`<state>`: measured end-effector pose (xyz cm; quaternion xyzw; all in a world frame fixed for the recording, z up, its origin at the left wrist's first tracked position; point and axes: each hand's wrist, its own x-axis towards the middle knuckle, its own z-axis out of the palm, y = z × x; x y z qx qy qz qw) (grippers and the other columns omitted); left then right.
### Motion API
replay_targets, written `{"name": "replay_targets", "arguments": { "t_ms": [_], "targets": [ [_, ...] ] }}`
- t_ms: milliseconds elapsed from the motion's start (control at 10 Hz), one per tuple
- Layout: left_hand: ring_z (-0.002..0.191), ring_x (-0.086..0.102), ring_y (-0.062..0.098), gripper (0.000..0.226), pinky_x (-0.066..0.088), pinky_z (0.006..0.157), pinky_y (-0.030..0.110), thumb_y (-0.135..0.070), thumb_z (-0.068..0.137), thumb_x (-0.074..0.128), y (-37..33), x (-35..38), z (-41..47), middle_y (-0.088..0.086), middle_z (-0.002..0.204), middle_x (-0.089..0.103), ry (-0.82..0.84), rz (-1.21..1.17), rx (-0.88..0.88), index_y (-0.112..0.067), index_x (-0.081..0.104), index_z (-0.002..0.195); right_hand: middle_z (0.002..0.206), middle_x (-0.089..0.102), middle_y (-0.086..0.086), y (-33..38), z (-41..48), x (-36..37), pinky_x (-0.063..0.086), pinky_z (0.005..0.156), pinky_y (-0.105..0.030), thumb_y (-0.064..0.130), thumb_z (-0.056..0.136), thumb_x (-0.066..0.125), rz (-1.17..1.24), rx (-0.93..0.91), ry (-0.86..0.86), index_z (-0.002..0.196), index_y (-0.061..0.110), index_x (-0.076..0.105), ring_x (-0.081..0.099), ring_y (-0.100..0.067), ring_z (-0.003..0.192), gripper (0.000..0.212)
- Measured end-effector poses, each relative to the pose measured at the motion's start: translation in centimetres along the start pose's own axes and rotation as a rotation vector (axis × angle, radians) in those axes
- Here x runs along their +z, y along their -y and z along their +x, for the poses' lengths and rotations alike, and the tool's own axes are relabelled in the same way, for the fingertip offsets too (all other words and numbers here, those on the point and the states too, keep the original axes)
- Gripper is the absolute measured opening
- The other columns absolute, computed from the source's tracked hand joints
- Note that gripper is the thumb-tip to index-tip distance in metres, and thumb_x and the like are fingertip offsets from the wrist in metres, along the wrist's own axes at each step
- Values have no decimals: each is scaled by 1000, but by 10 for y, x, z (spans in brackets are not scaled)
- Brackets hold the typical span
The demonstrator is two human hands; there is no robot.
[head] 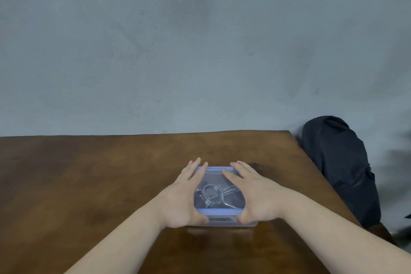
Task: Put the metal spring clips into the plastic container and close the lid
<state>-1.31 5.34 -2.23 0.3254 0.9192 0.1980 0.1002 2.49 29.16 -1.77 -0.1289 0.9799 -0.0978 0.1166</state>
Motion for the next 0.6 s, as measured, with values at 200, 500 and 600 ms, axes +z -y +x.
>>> {"name": "replay_targets", "arguments": {
  "t_ms": [200,500,600],
  "targets": [
    [144,-29,3,129,14,123,45,-69,62,77,4,-1,4,-18,161,-25,81,70,-27,-34,-4,156,168,-20,11,0,-2,-3,12,124,-41,66,68,74,-17,-24,12,159,35,-4,-27,-8,150,124],
    [149,3,4,105,10,122,35,-95,65,37,17,-11,2,-18,156,19,-22,-260,-59,-35,32,151,167,-17,16,-13,-21,-12,10,125,-41,70,83,63,247,-32,5,160,37,6,-26,1,147,101],
    [137,36,9,75,27,116,35,-79,83,42,9,-30,7,-11,145,46,-90,-265,-59,-31,50,140,169,10,9,-12,-27,-37,8,121,-29,61,98,46,333,-7,-106,158,34,23,0,-5,153,70]
  ]
}}
